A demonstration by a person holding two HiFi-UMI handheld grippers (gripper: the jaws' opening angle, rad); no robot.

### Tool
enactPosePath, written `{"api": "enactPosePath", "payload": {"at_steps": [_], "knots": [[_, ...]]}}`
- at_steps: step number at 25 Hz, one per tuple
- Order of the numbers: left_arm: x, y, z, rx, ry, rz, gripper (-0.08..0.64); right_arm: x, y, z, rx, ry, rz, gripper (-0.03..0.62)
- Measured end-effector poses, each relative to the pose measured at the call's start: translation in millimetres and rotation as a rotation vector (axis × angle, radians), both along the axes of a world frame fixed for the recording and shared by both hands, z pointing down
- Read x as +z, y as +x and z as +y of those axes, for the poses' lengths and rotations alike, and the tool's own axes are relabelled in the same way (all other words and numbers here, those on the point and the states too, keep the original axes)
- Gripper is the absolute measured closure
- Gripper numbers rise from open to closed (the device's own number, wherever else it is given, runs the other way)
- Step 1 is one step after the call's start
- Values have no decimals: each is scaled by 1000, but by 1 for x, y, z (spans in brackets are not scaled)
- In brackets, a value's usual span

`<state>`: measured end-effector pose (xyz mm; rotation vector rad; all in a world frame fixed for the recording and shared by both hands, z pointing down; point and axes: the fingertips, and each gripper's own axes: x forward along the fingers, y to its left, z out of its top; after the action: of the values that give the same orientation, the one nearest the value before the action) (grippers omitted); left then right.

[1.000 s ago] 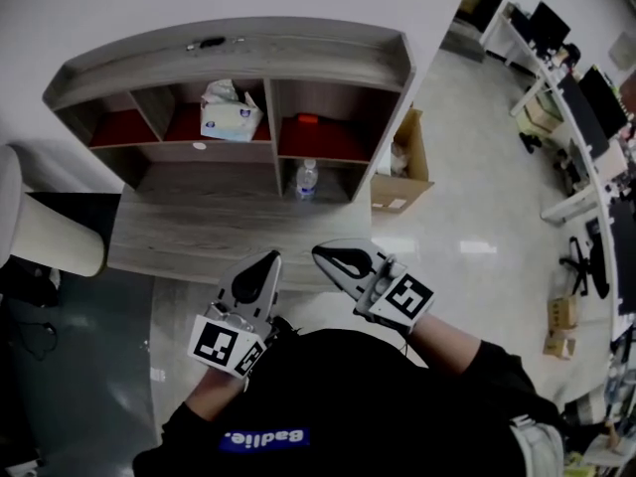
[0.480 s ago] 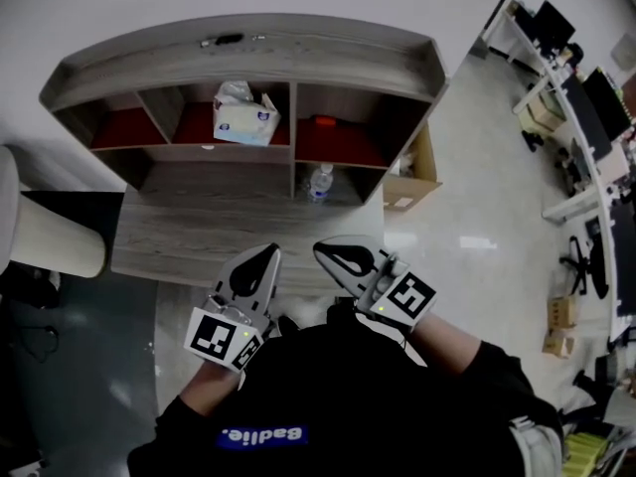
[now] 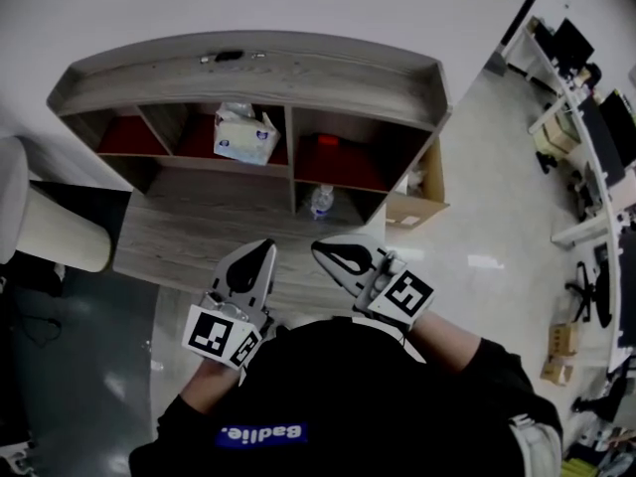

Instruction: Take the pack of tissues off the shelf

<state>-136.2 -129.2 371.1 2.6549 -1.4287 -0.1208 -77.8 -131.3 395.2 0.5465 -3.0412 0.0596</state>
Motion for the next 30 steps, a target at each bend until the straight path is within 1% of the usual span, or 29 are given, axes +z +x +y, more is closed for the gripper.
{"api": "enactPosePath", "payload": {"at_steps": [6,9,11,13,19,23,30], "knots": [[8,-1,-27,-39,-22,-49,558,0,6,-16,-25,2,-8,563],[11,-9,-39,-61,-11,-81,558,2,7,-23,-30,-1,-11,563],[6,-15,-48,-58,0,-112,558,3,7,-25,-34,-3,-16,563],[2,-20,-55,-45,6,-126,557,7,8,-27,-33,-12,-14,563],[8,-44,-86,-51,-10,-174,550,11,12,-26,-20,-25,-17,563],[13,-57,-112,-65,-38,-195,455,16,17,-27,-4,-31,-5,563],[9,-63,-142,-83,-15,-290,389,18,21,-27,13,-34,-1,563]]}}
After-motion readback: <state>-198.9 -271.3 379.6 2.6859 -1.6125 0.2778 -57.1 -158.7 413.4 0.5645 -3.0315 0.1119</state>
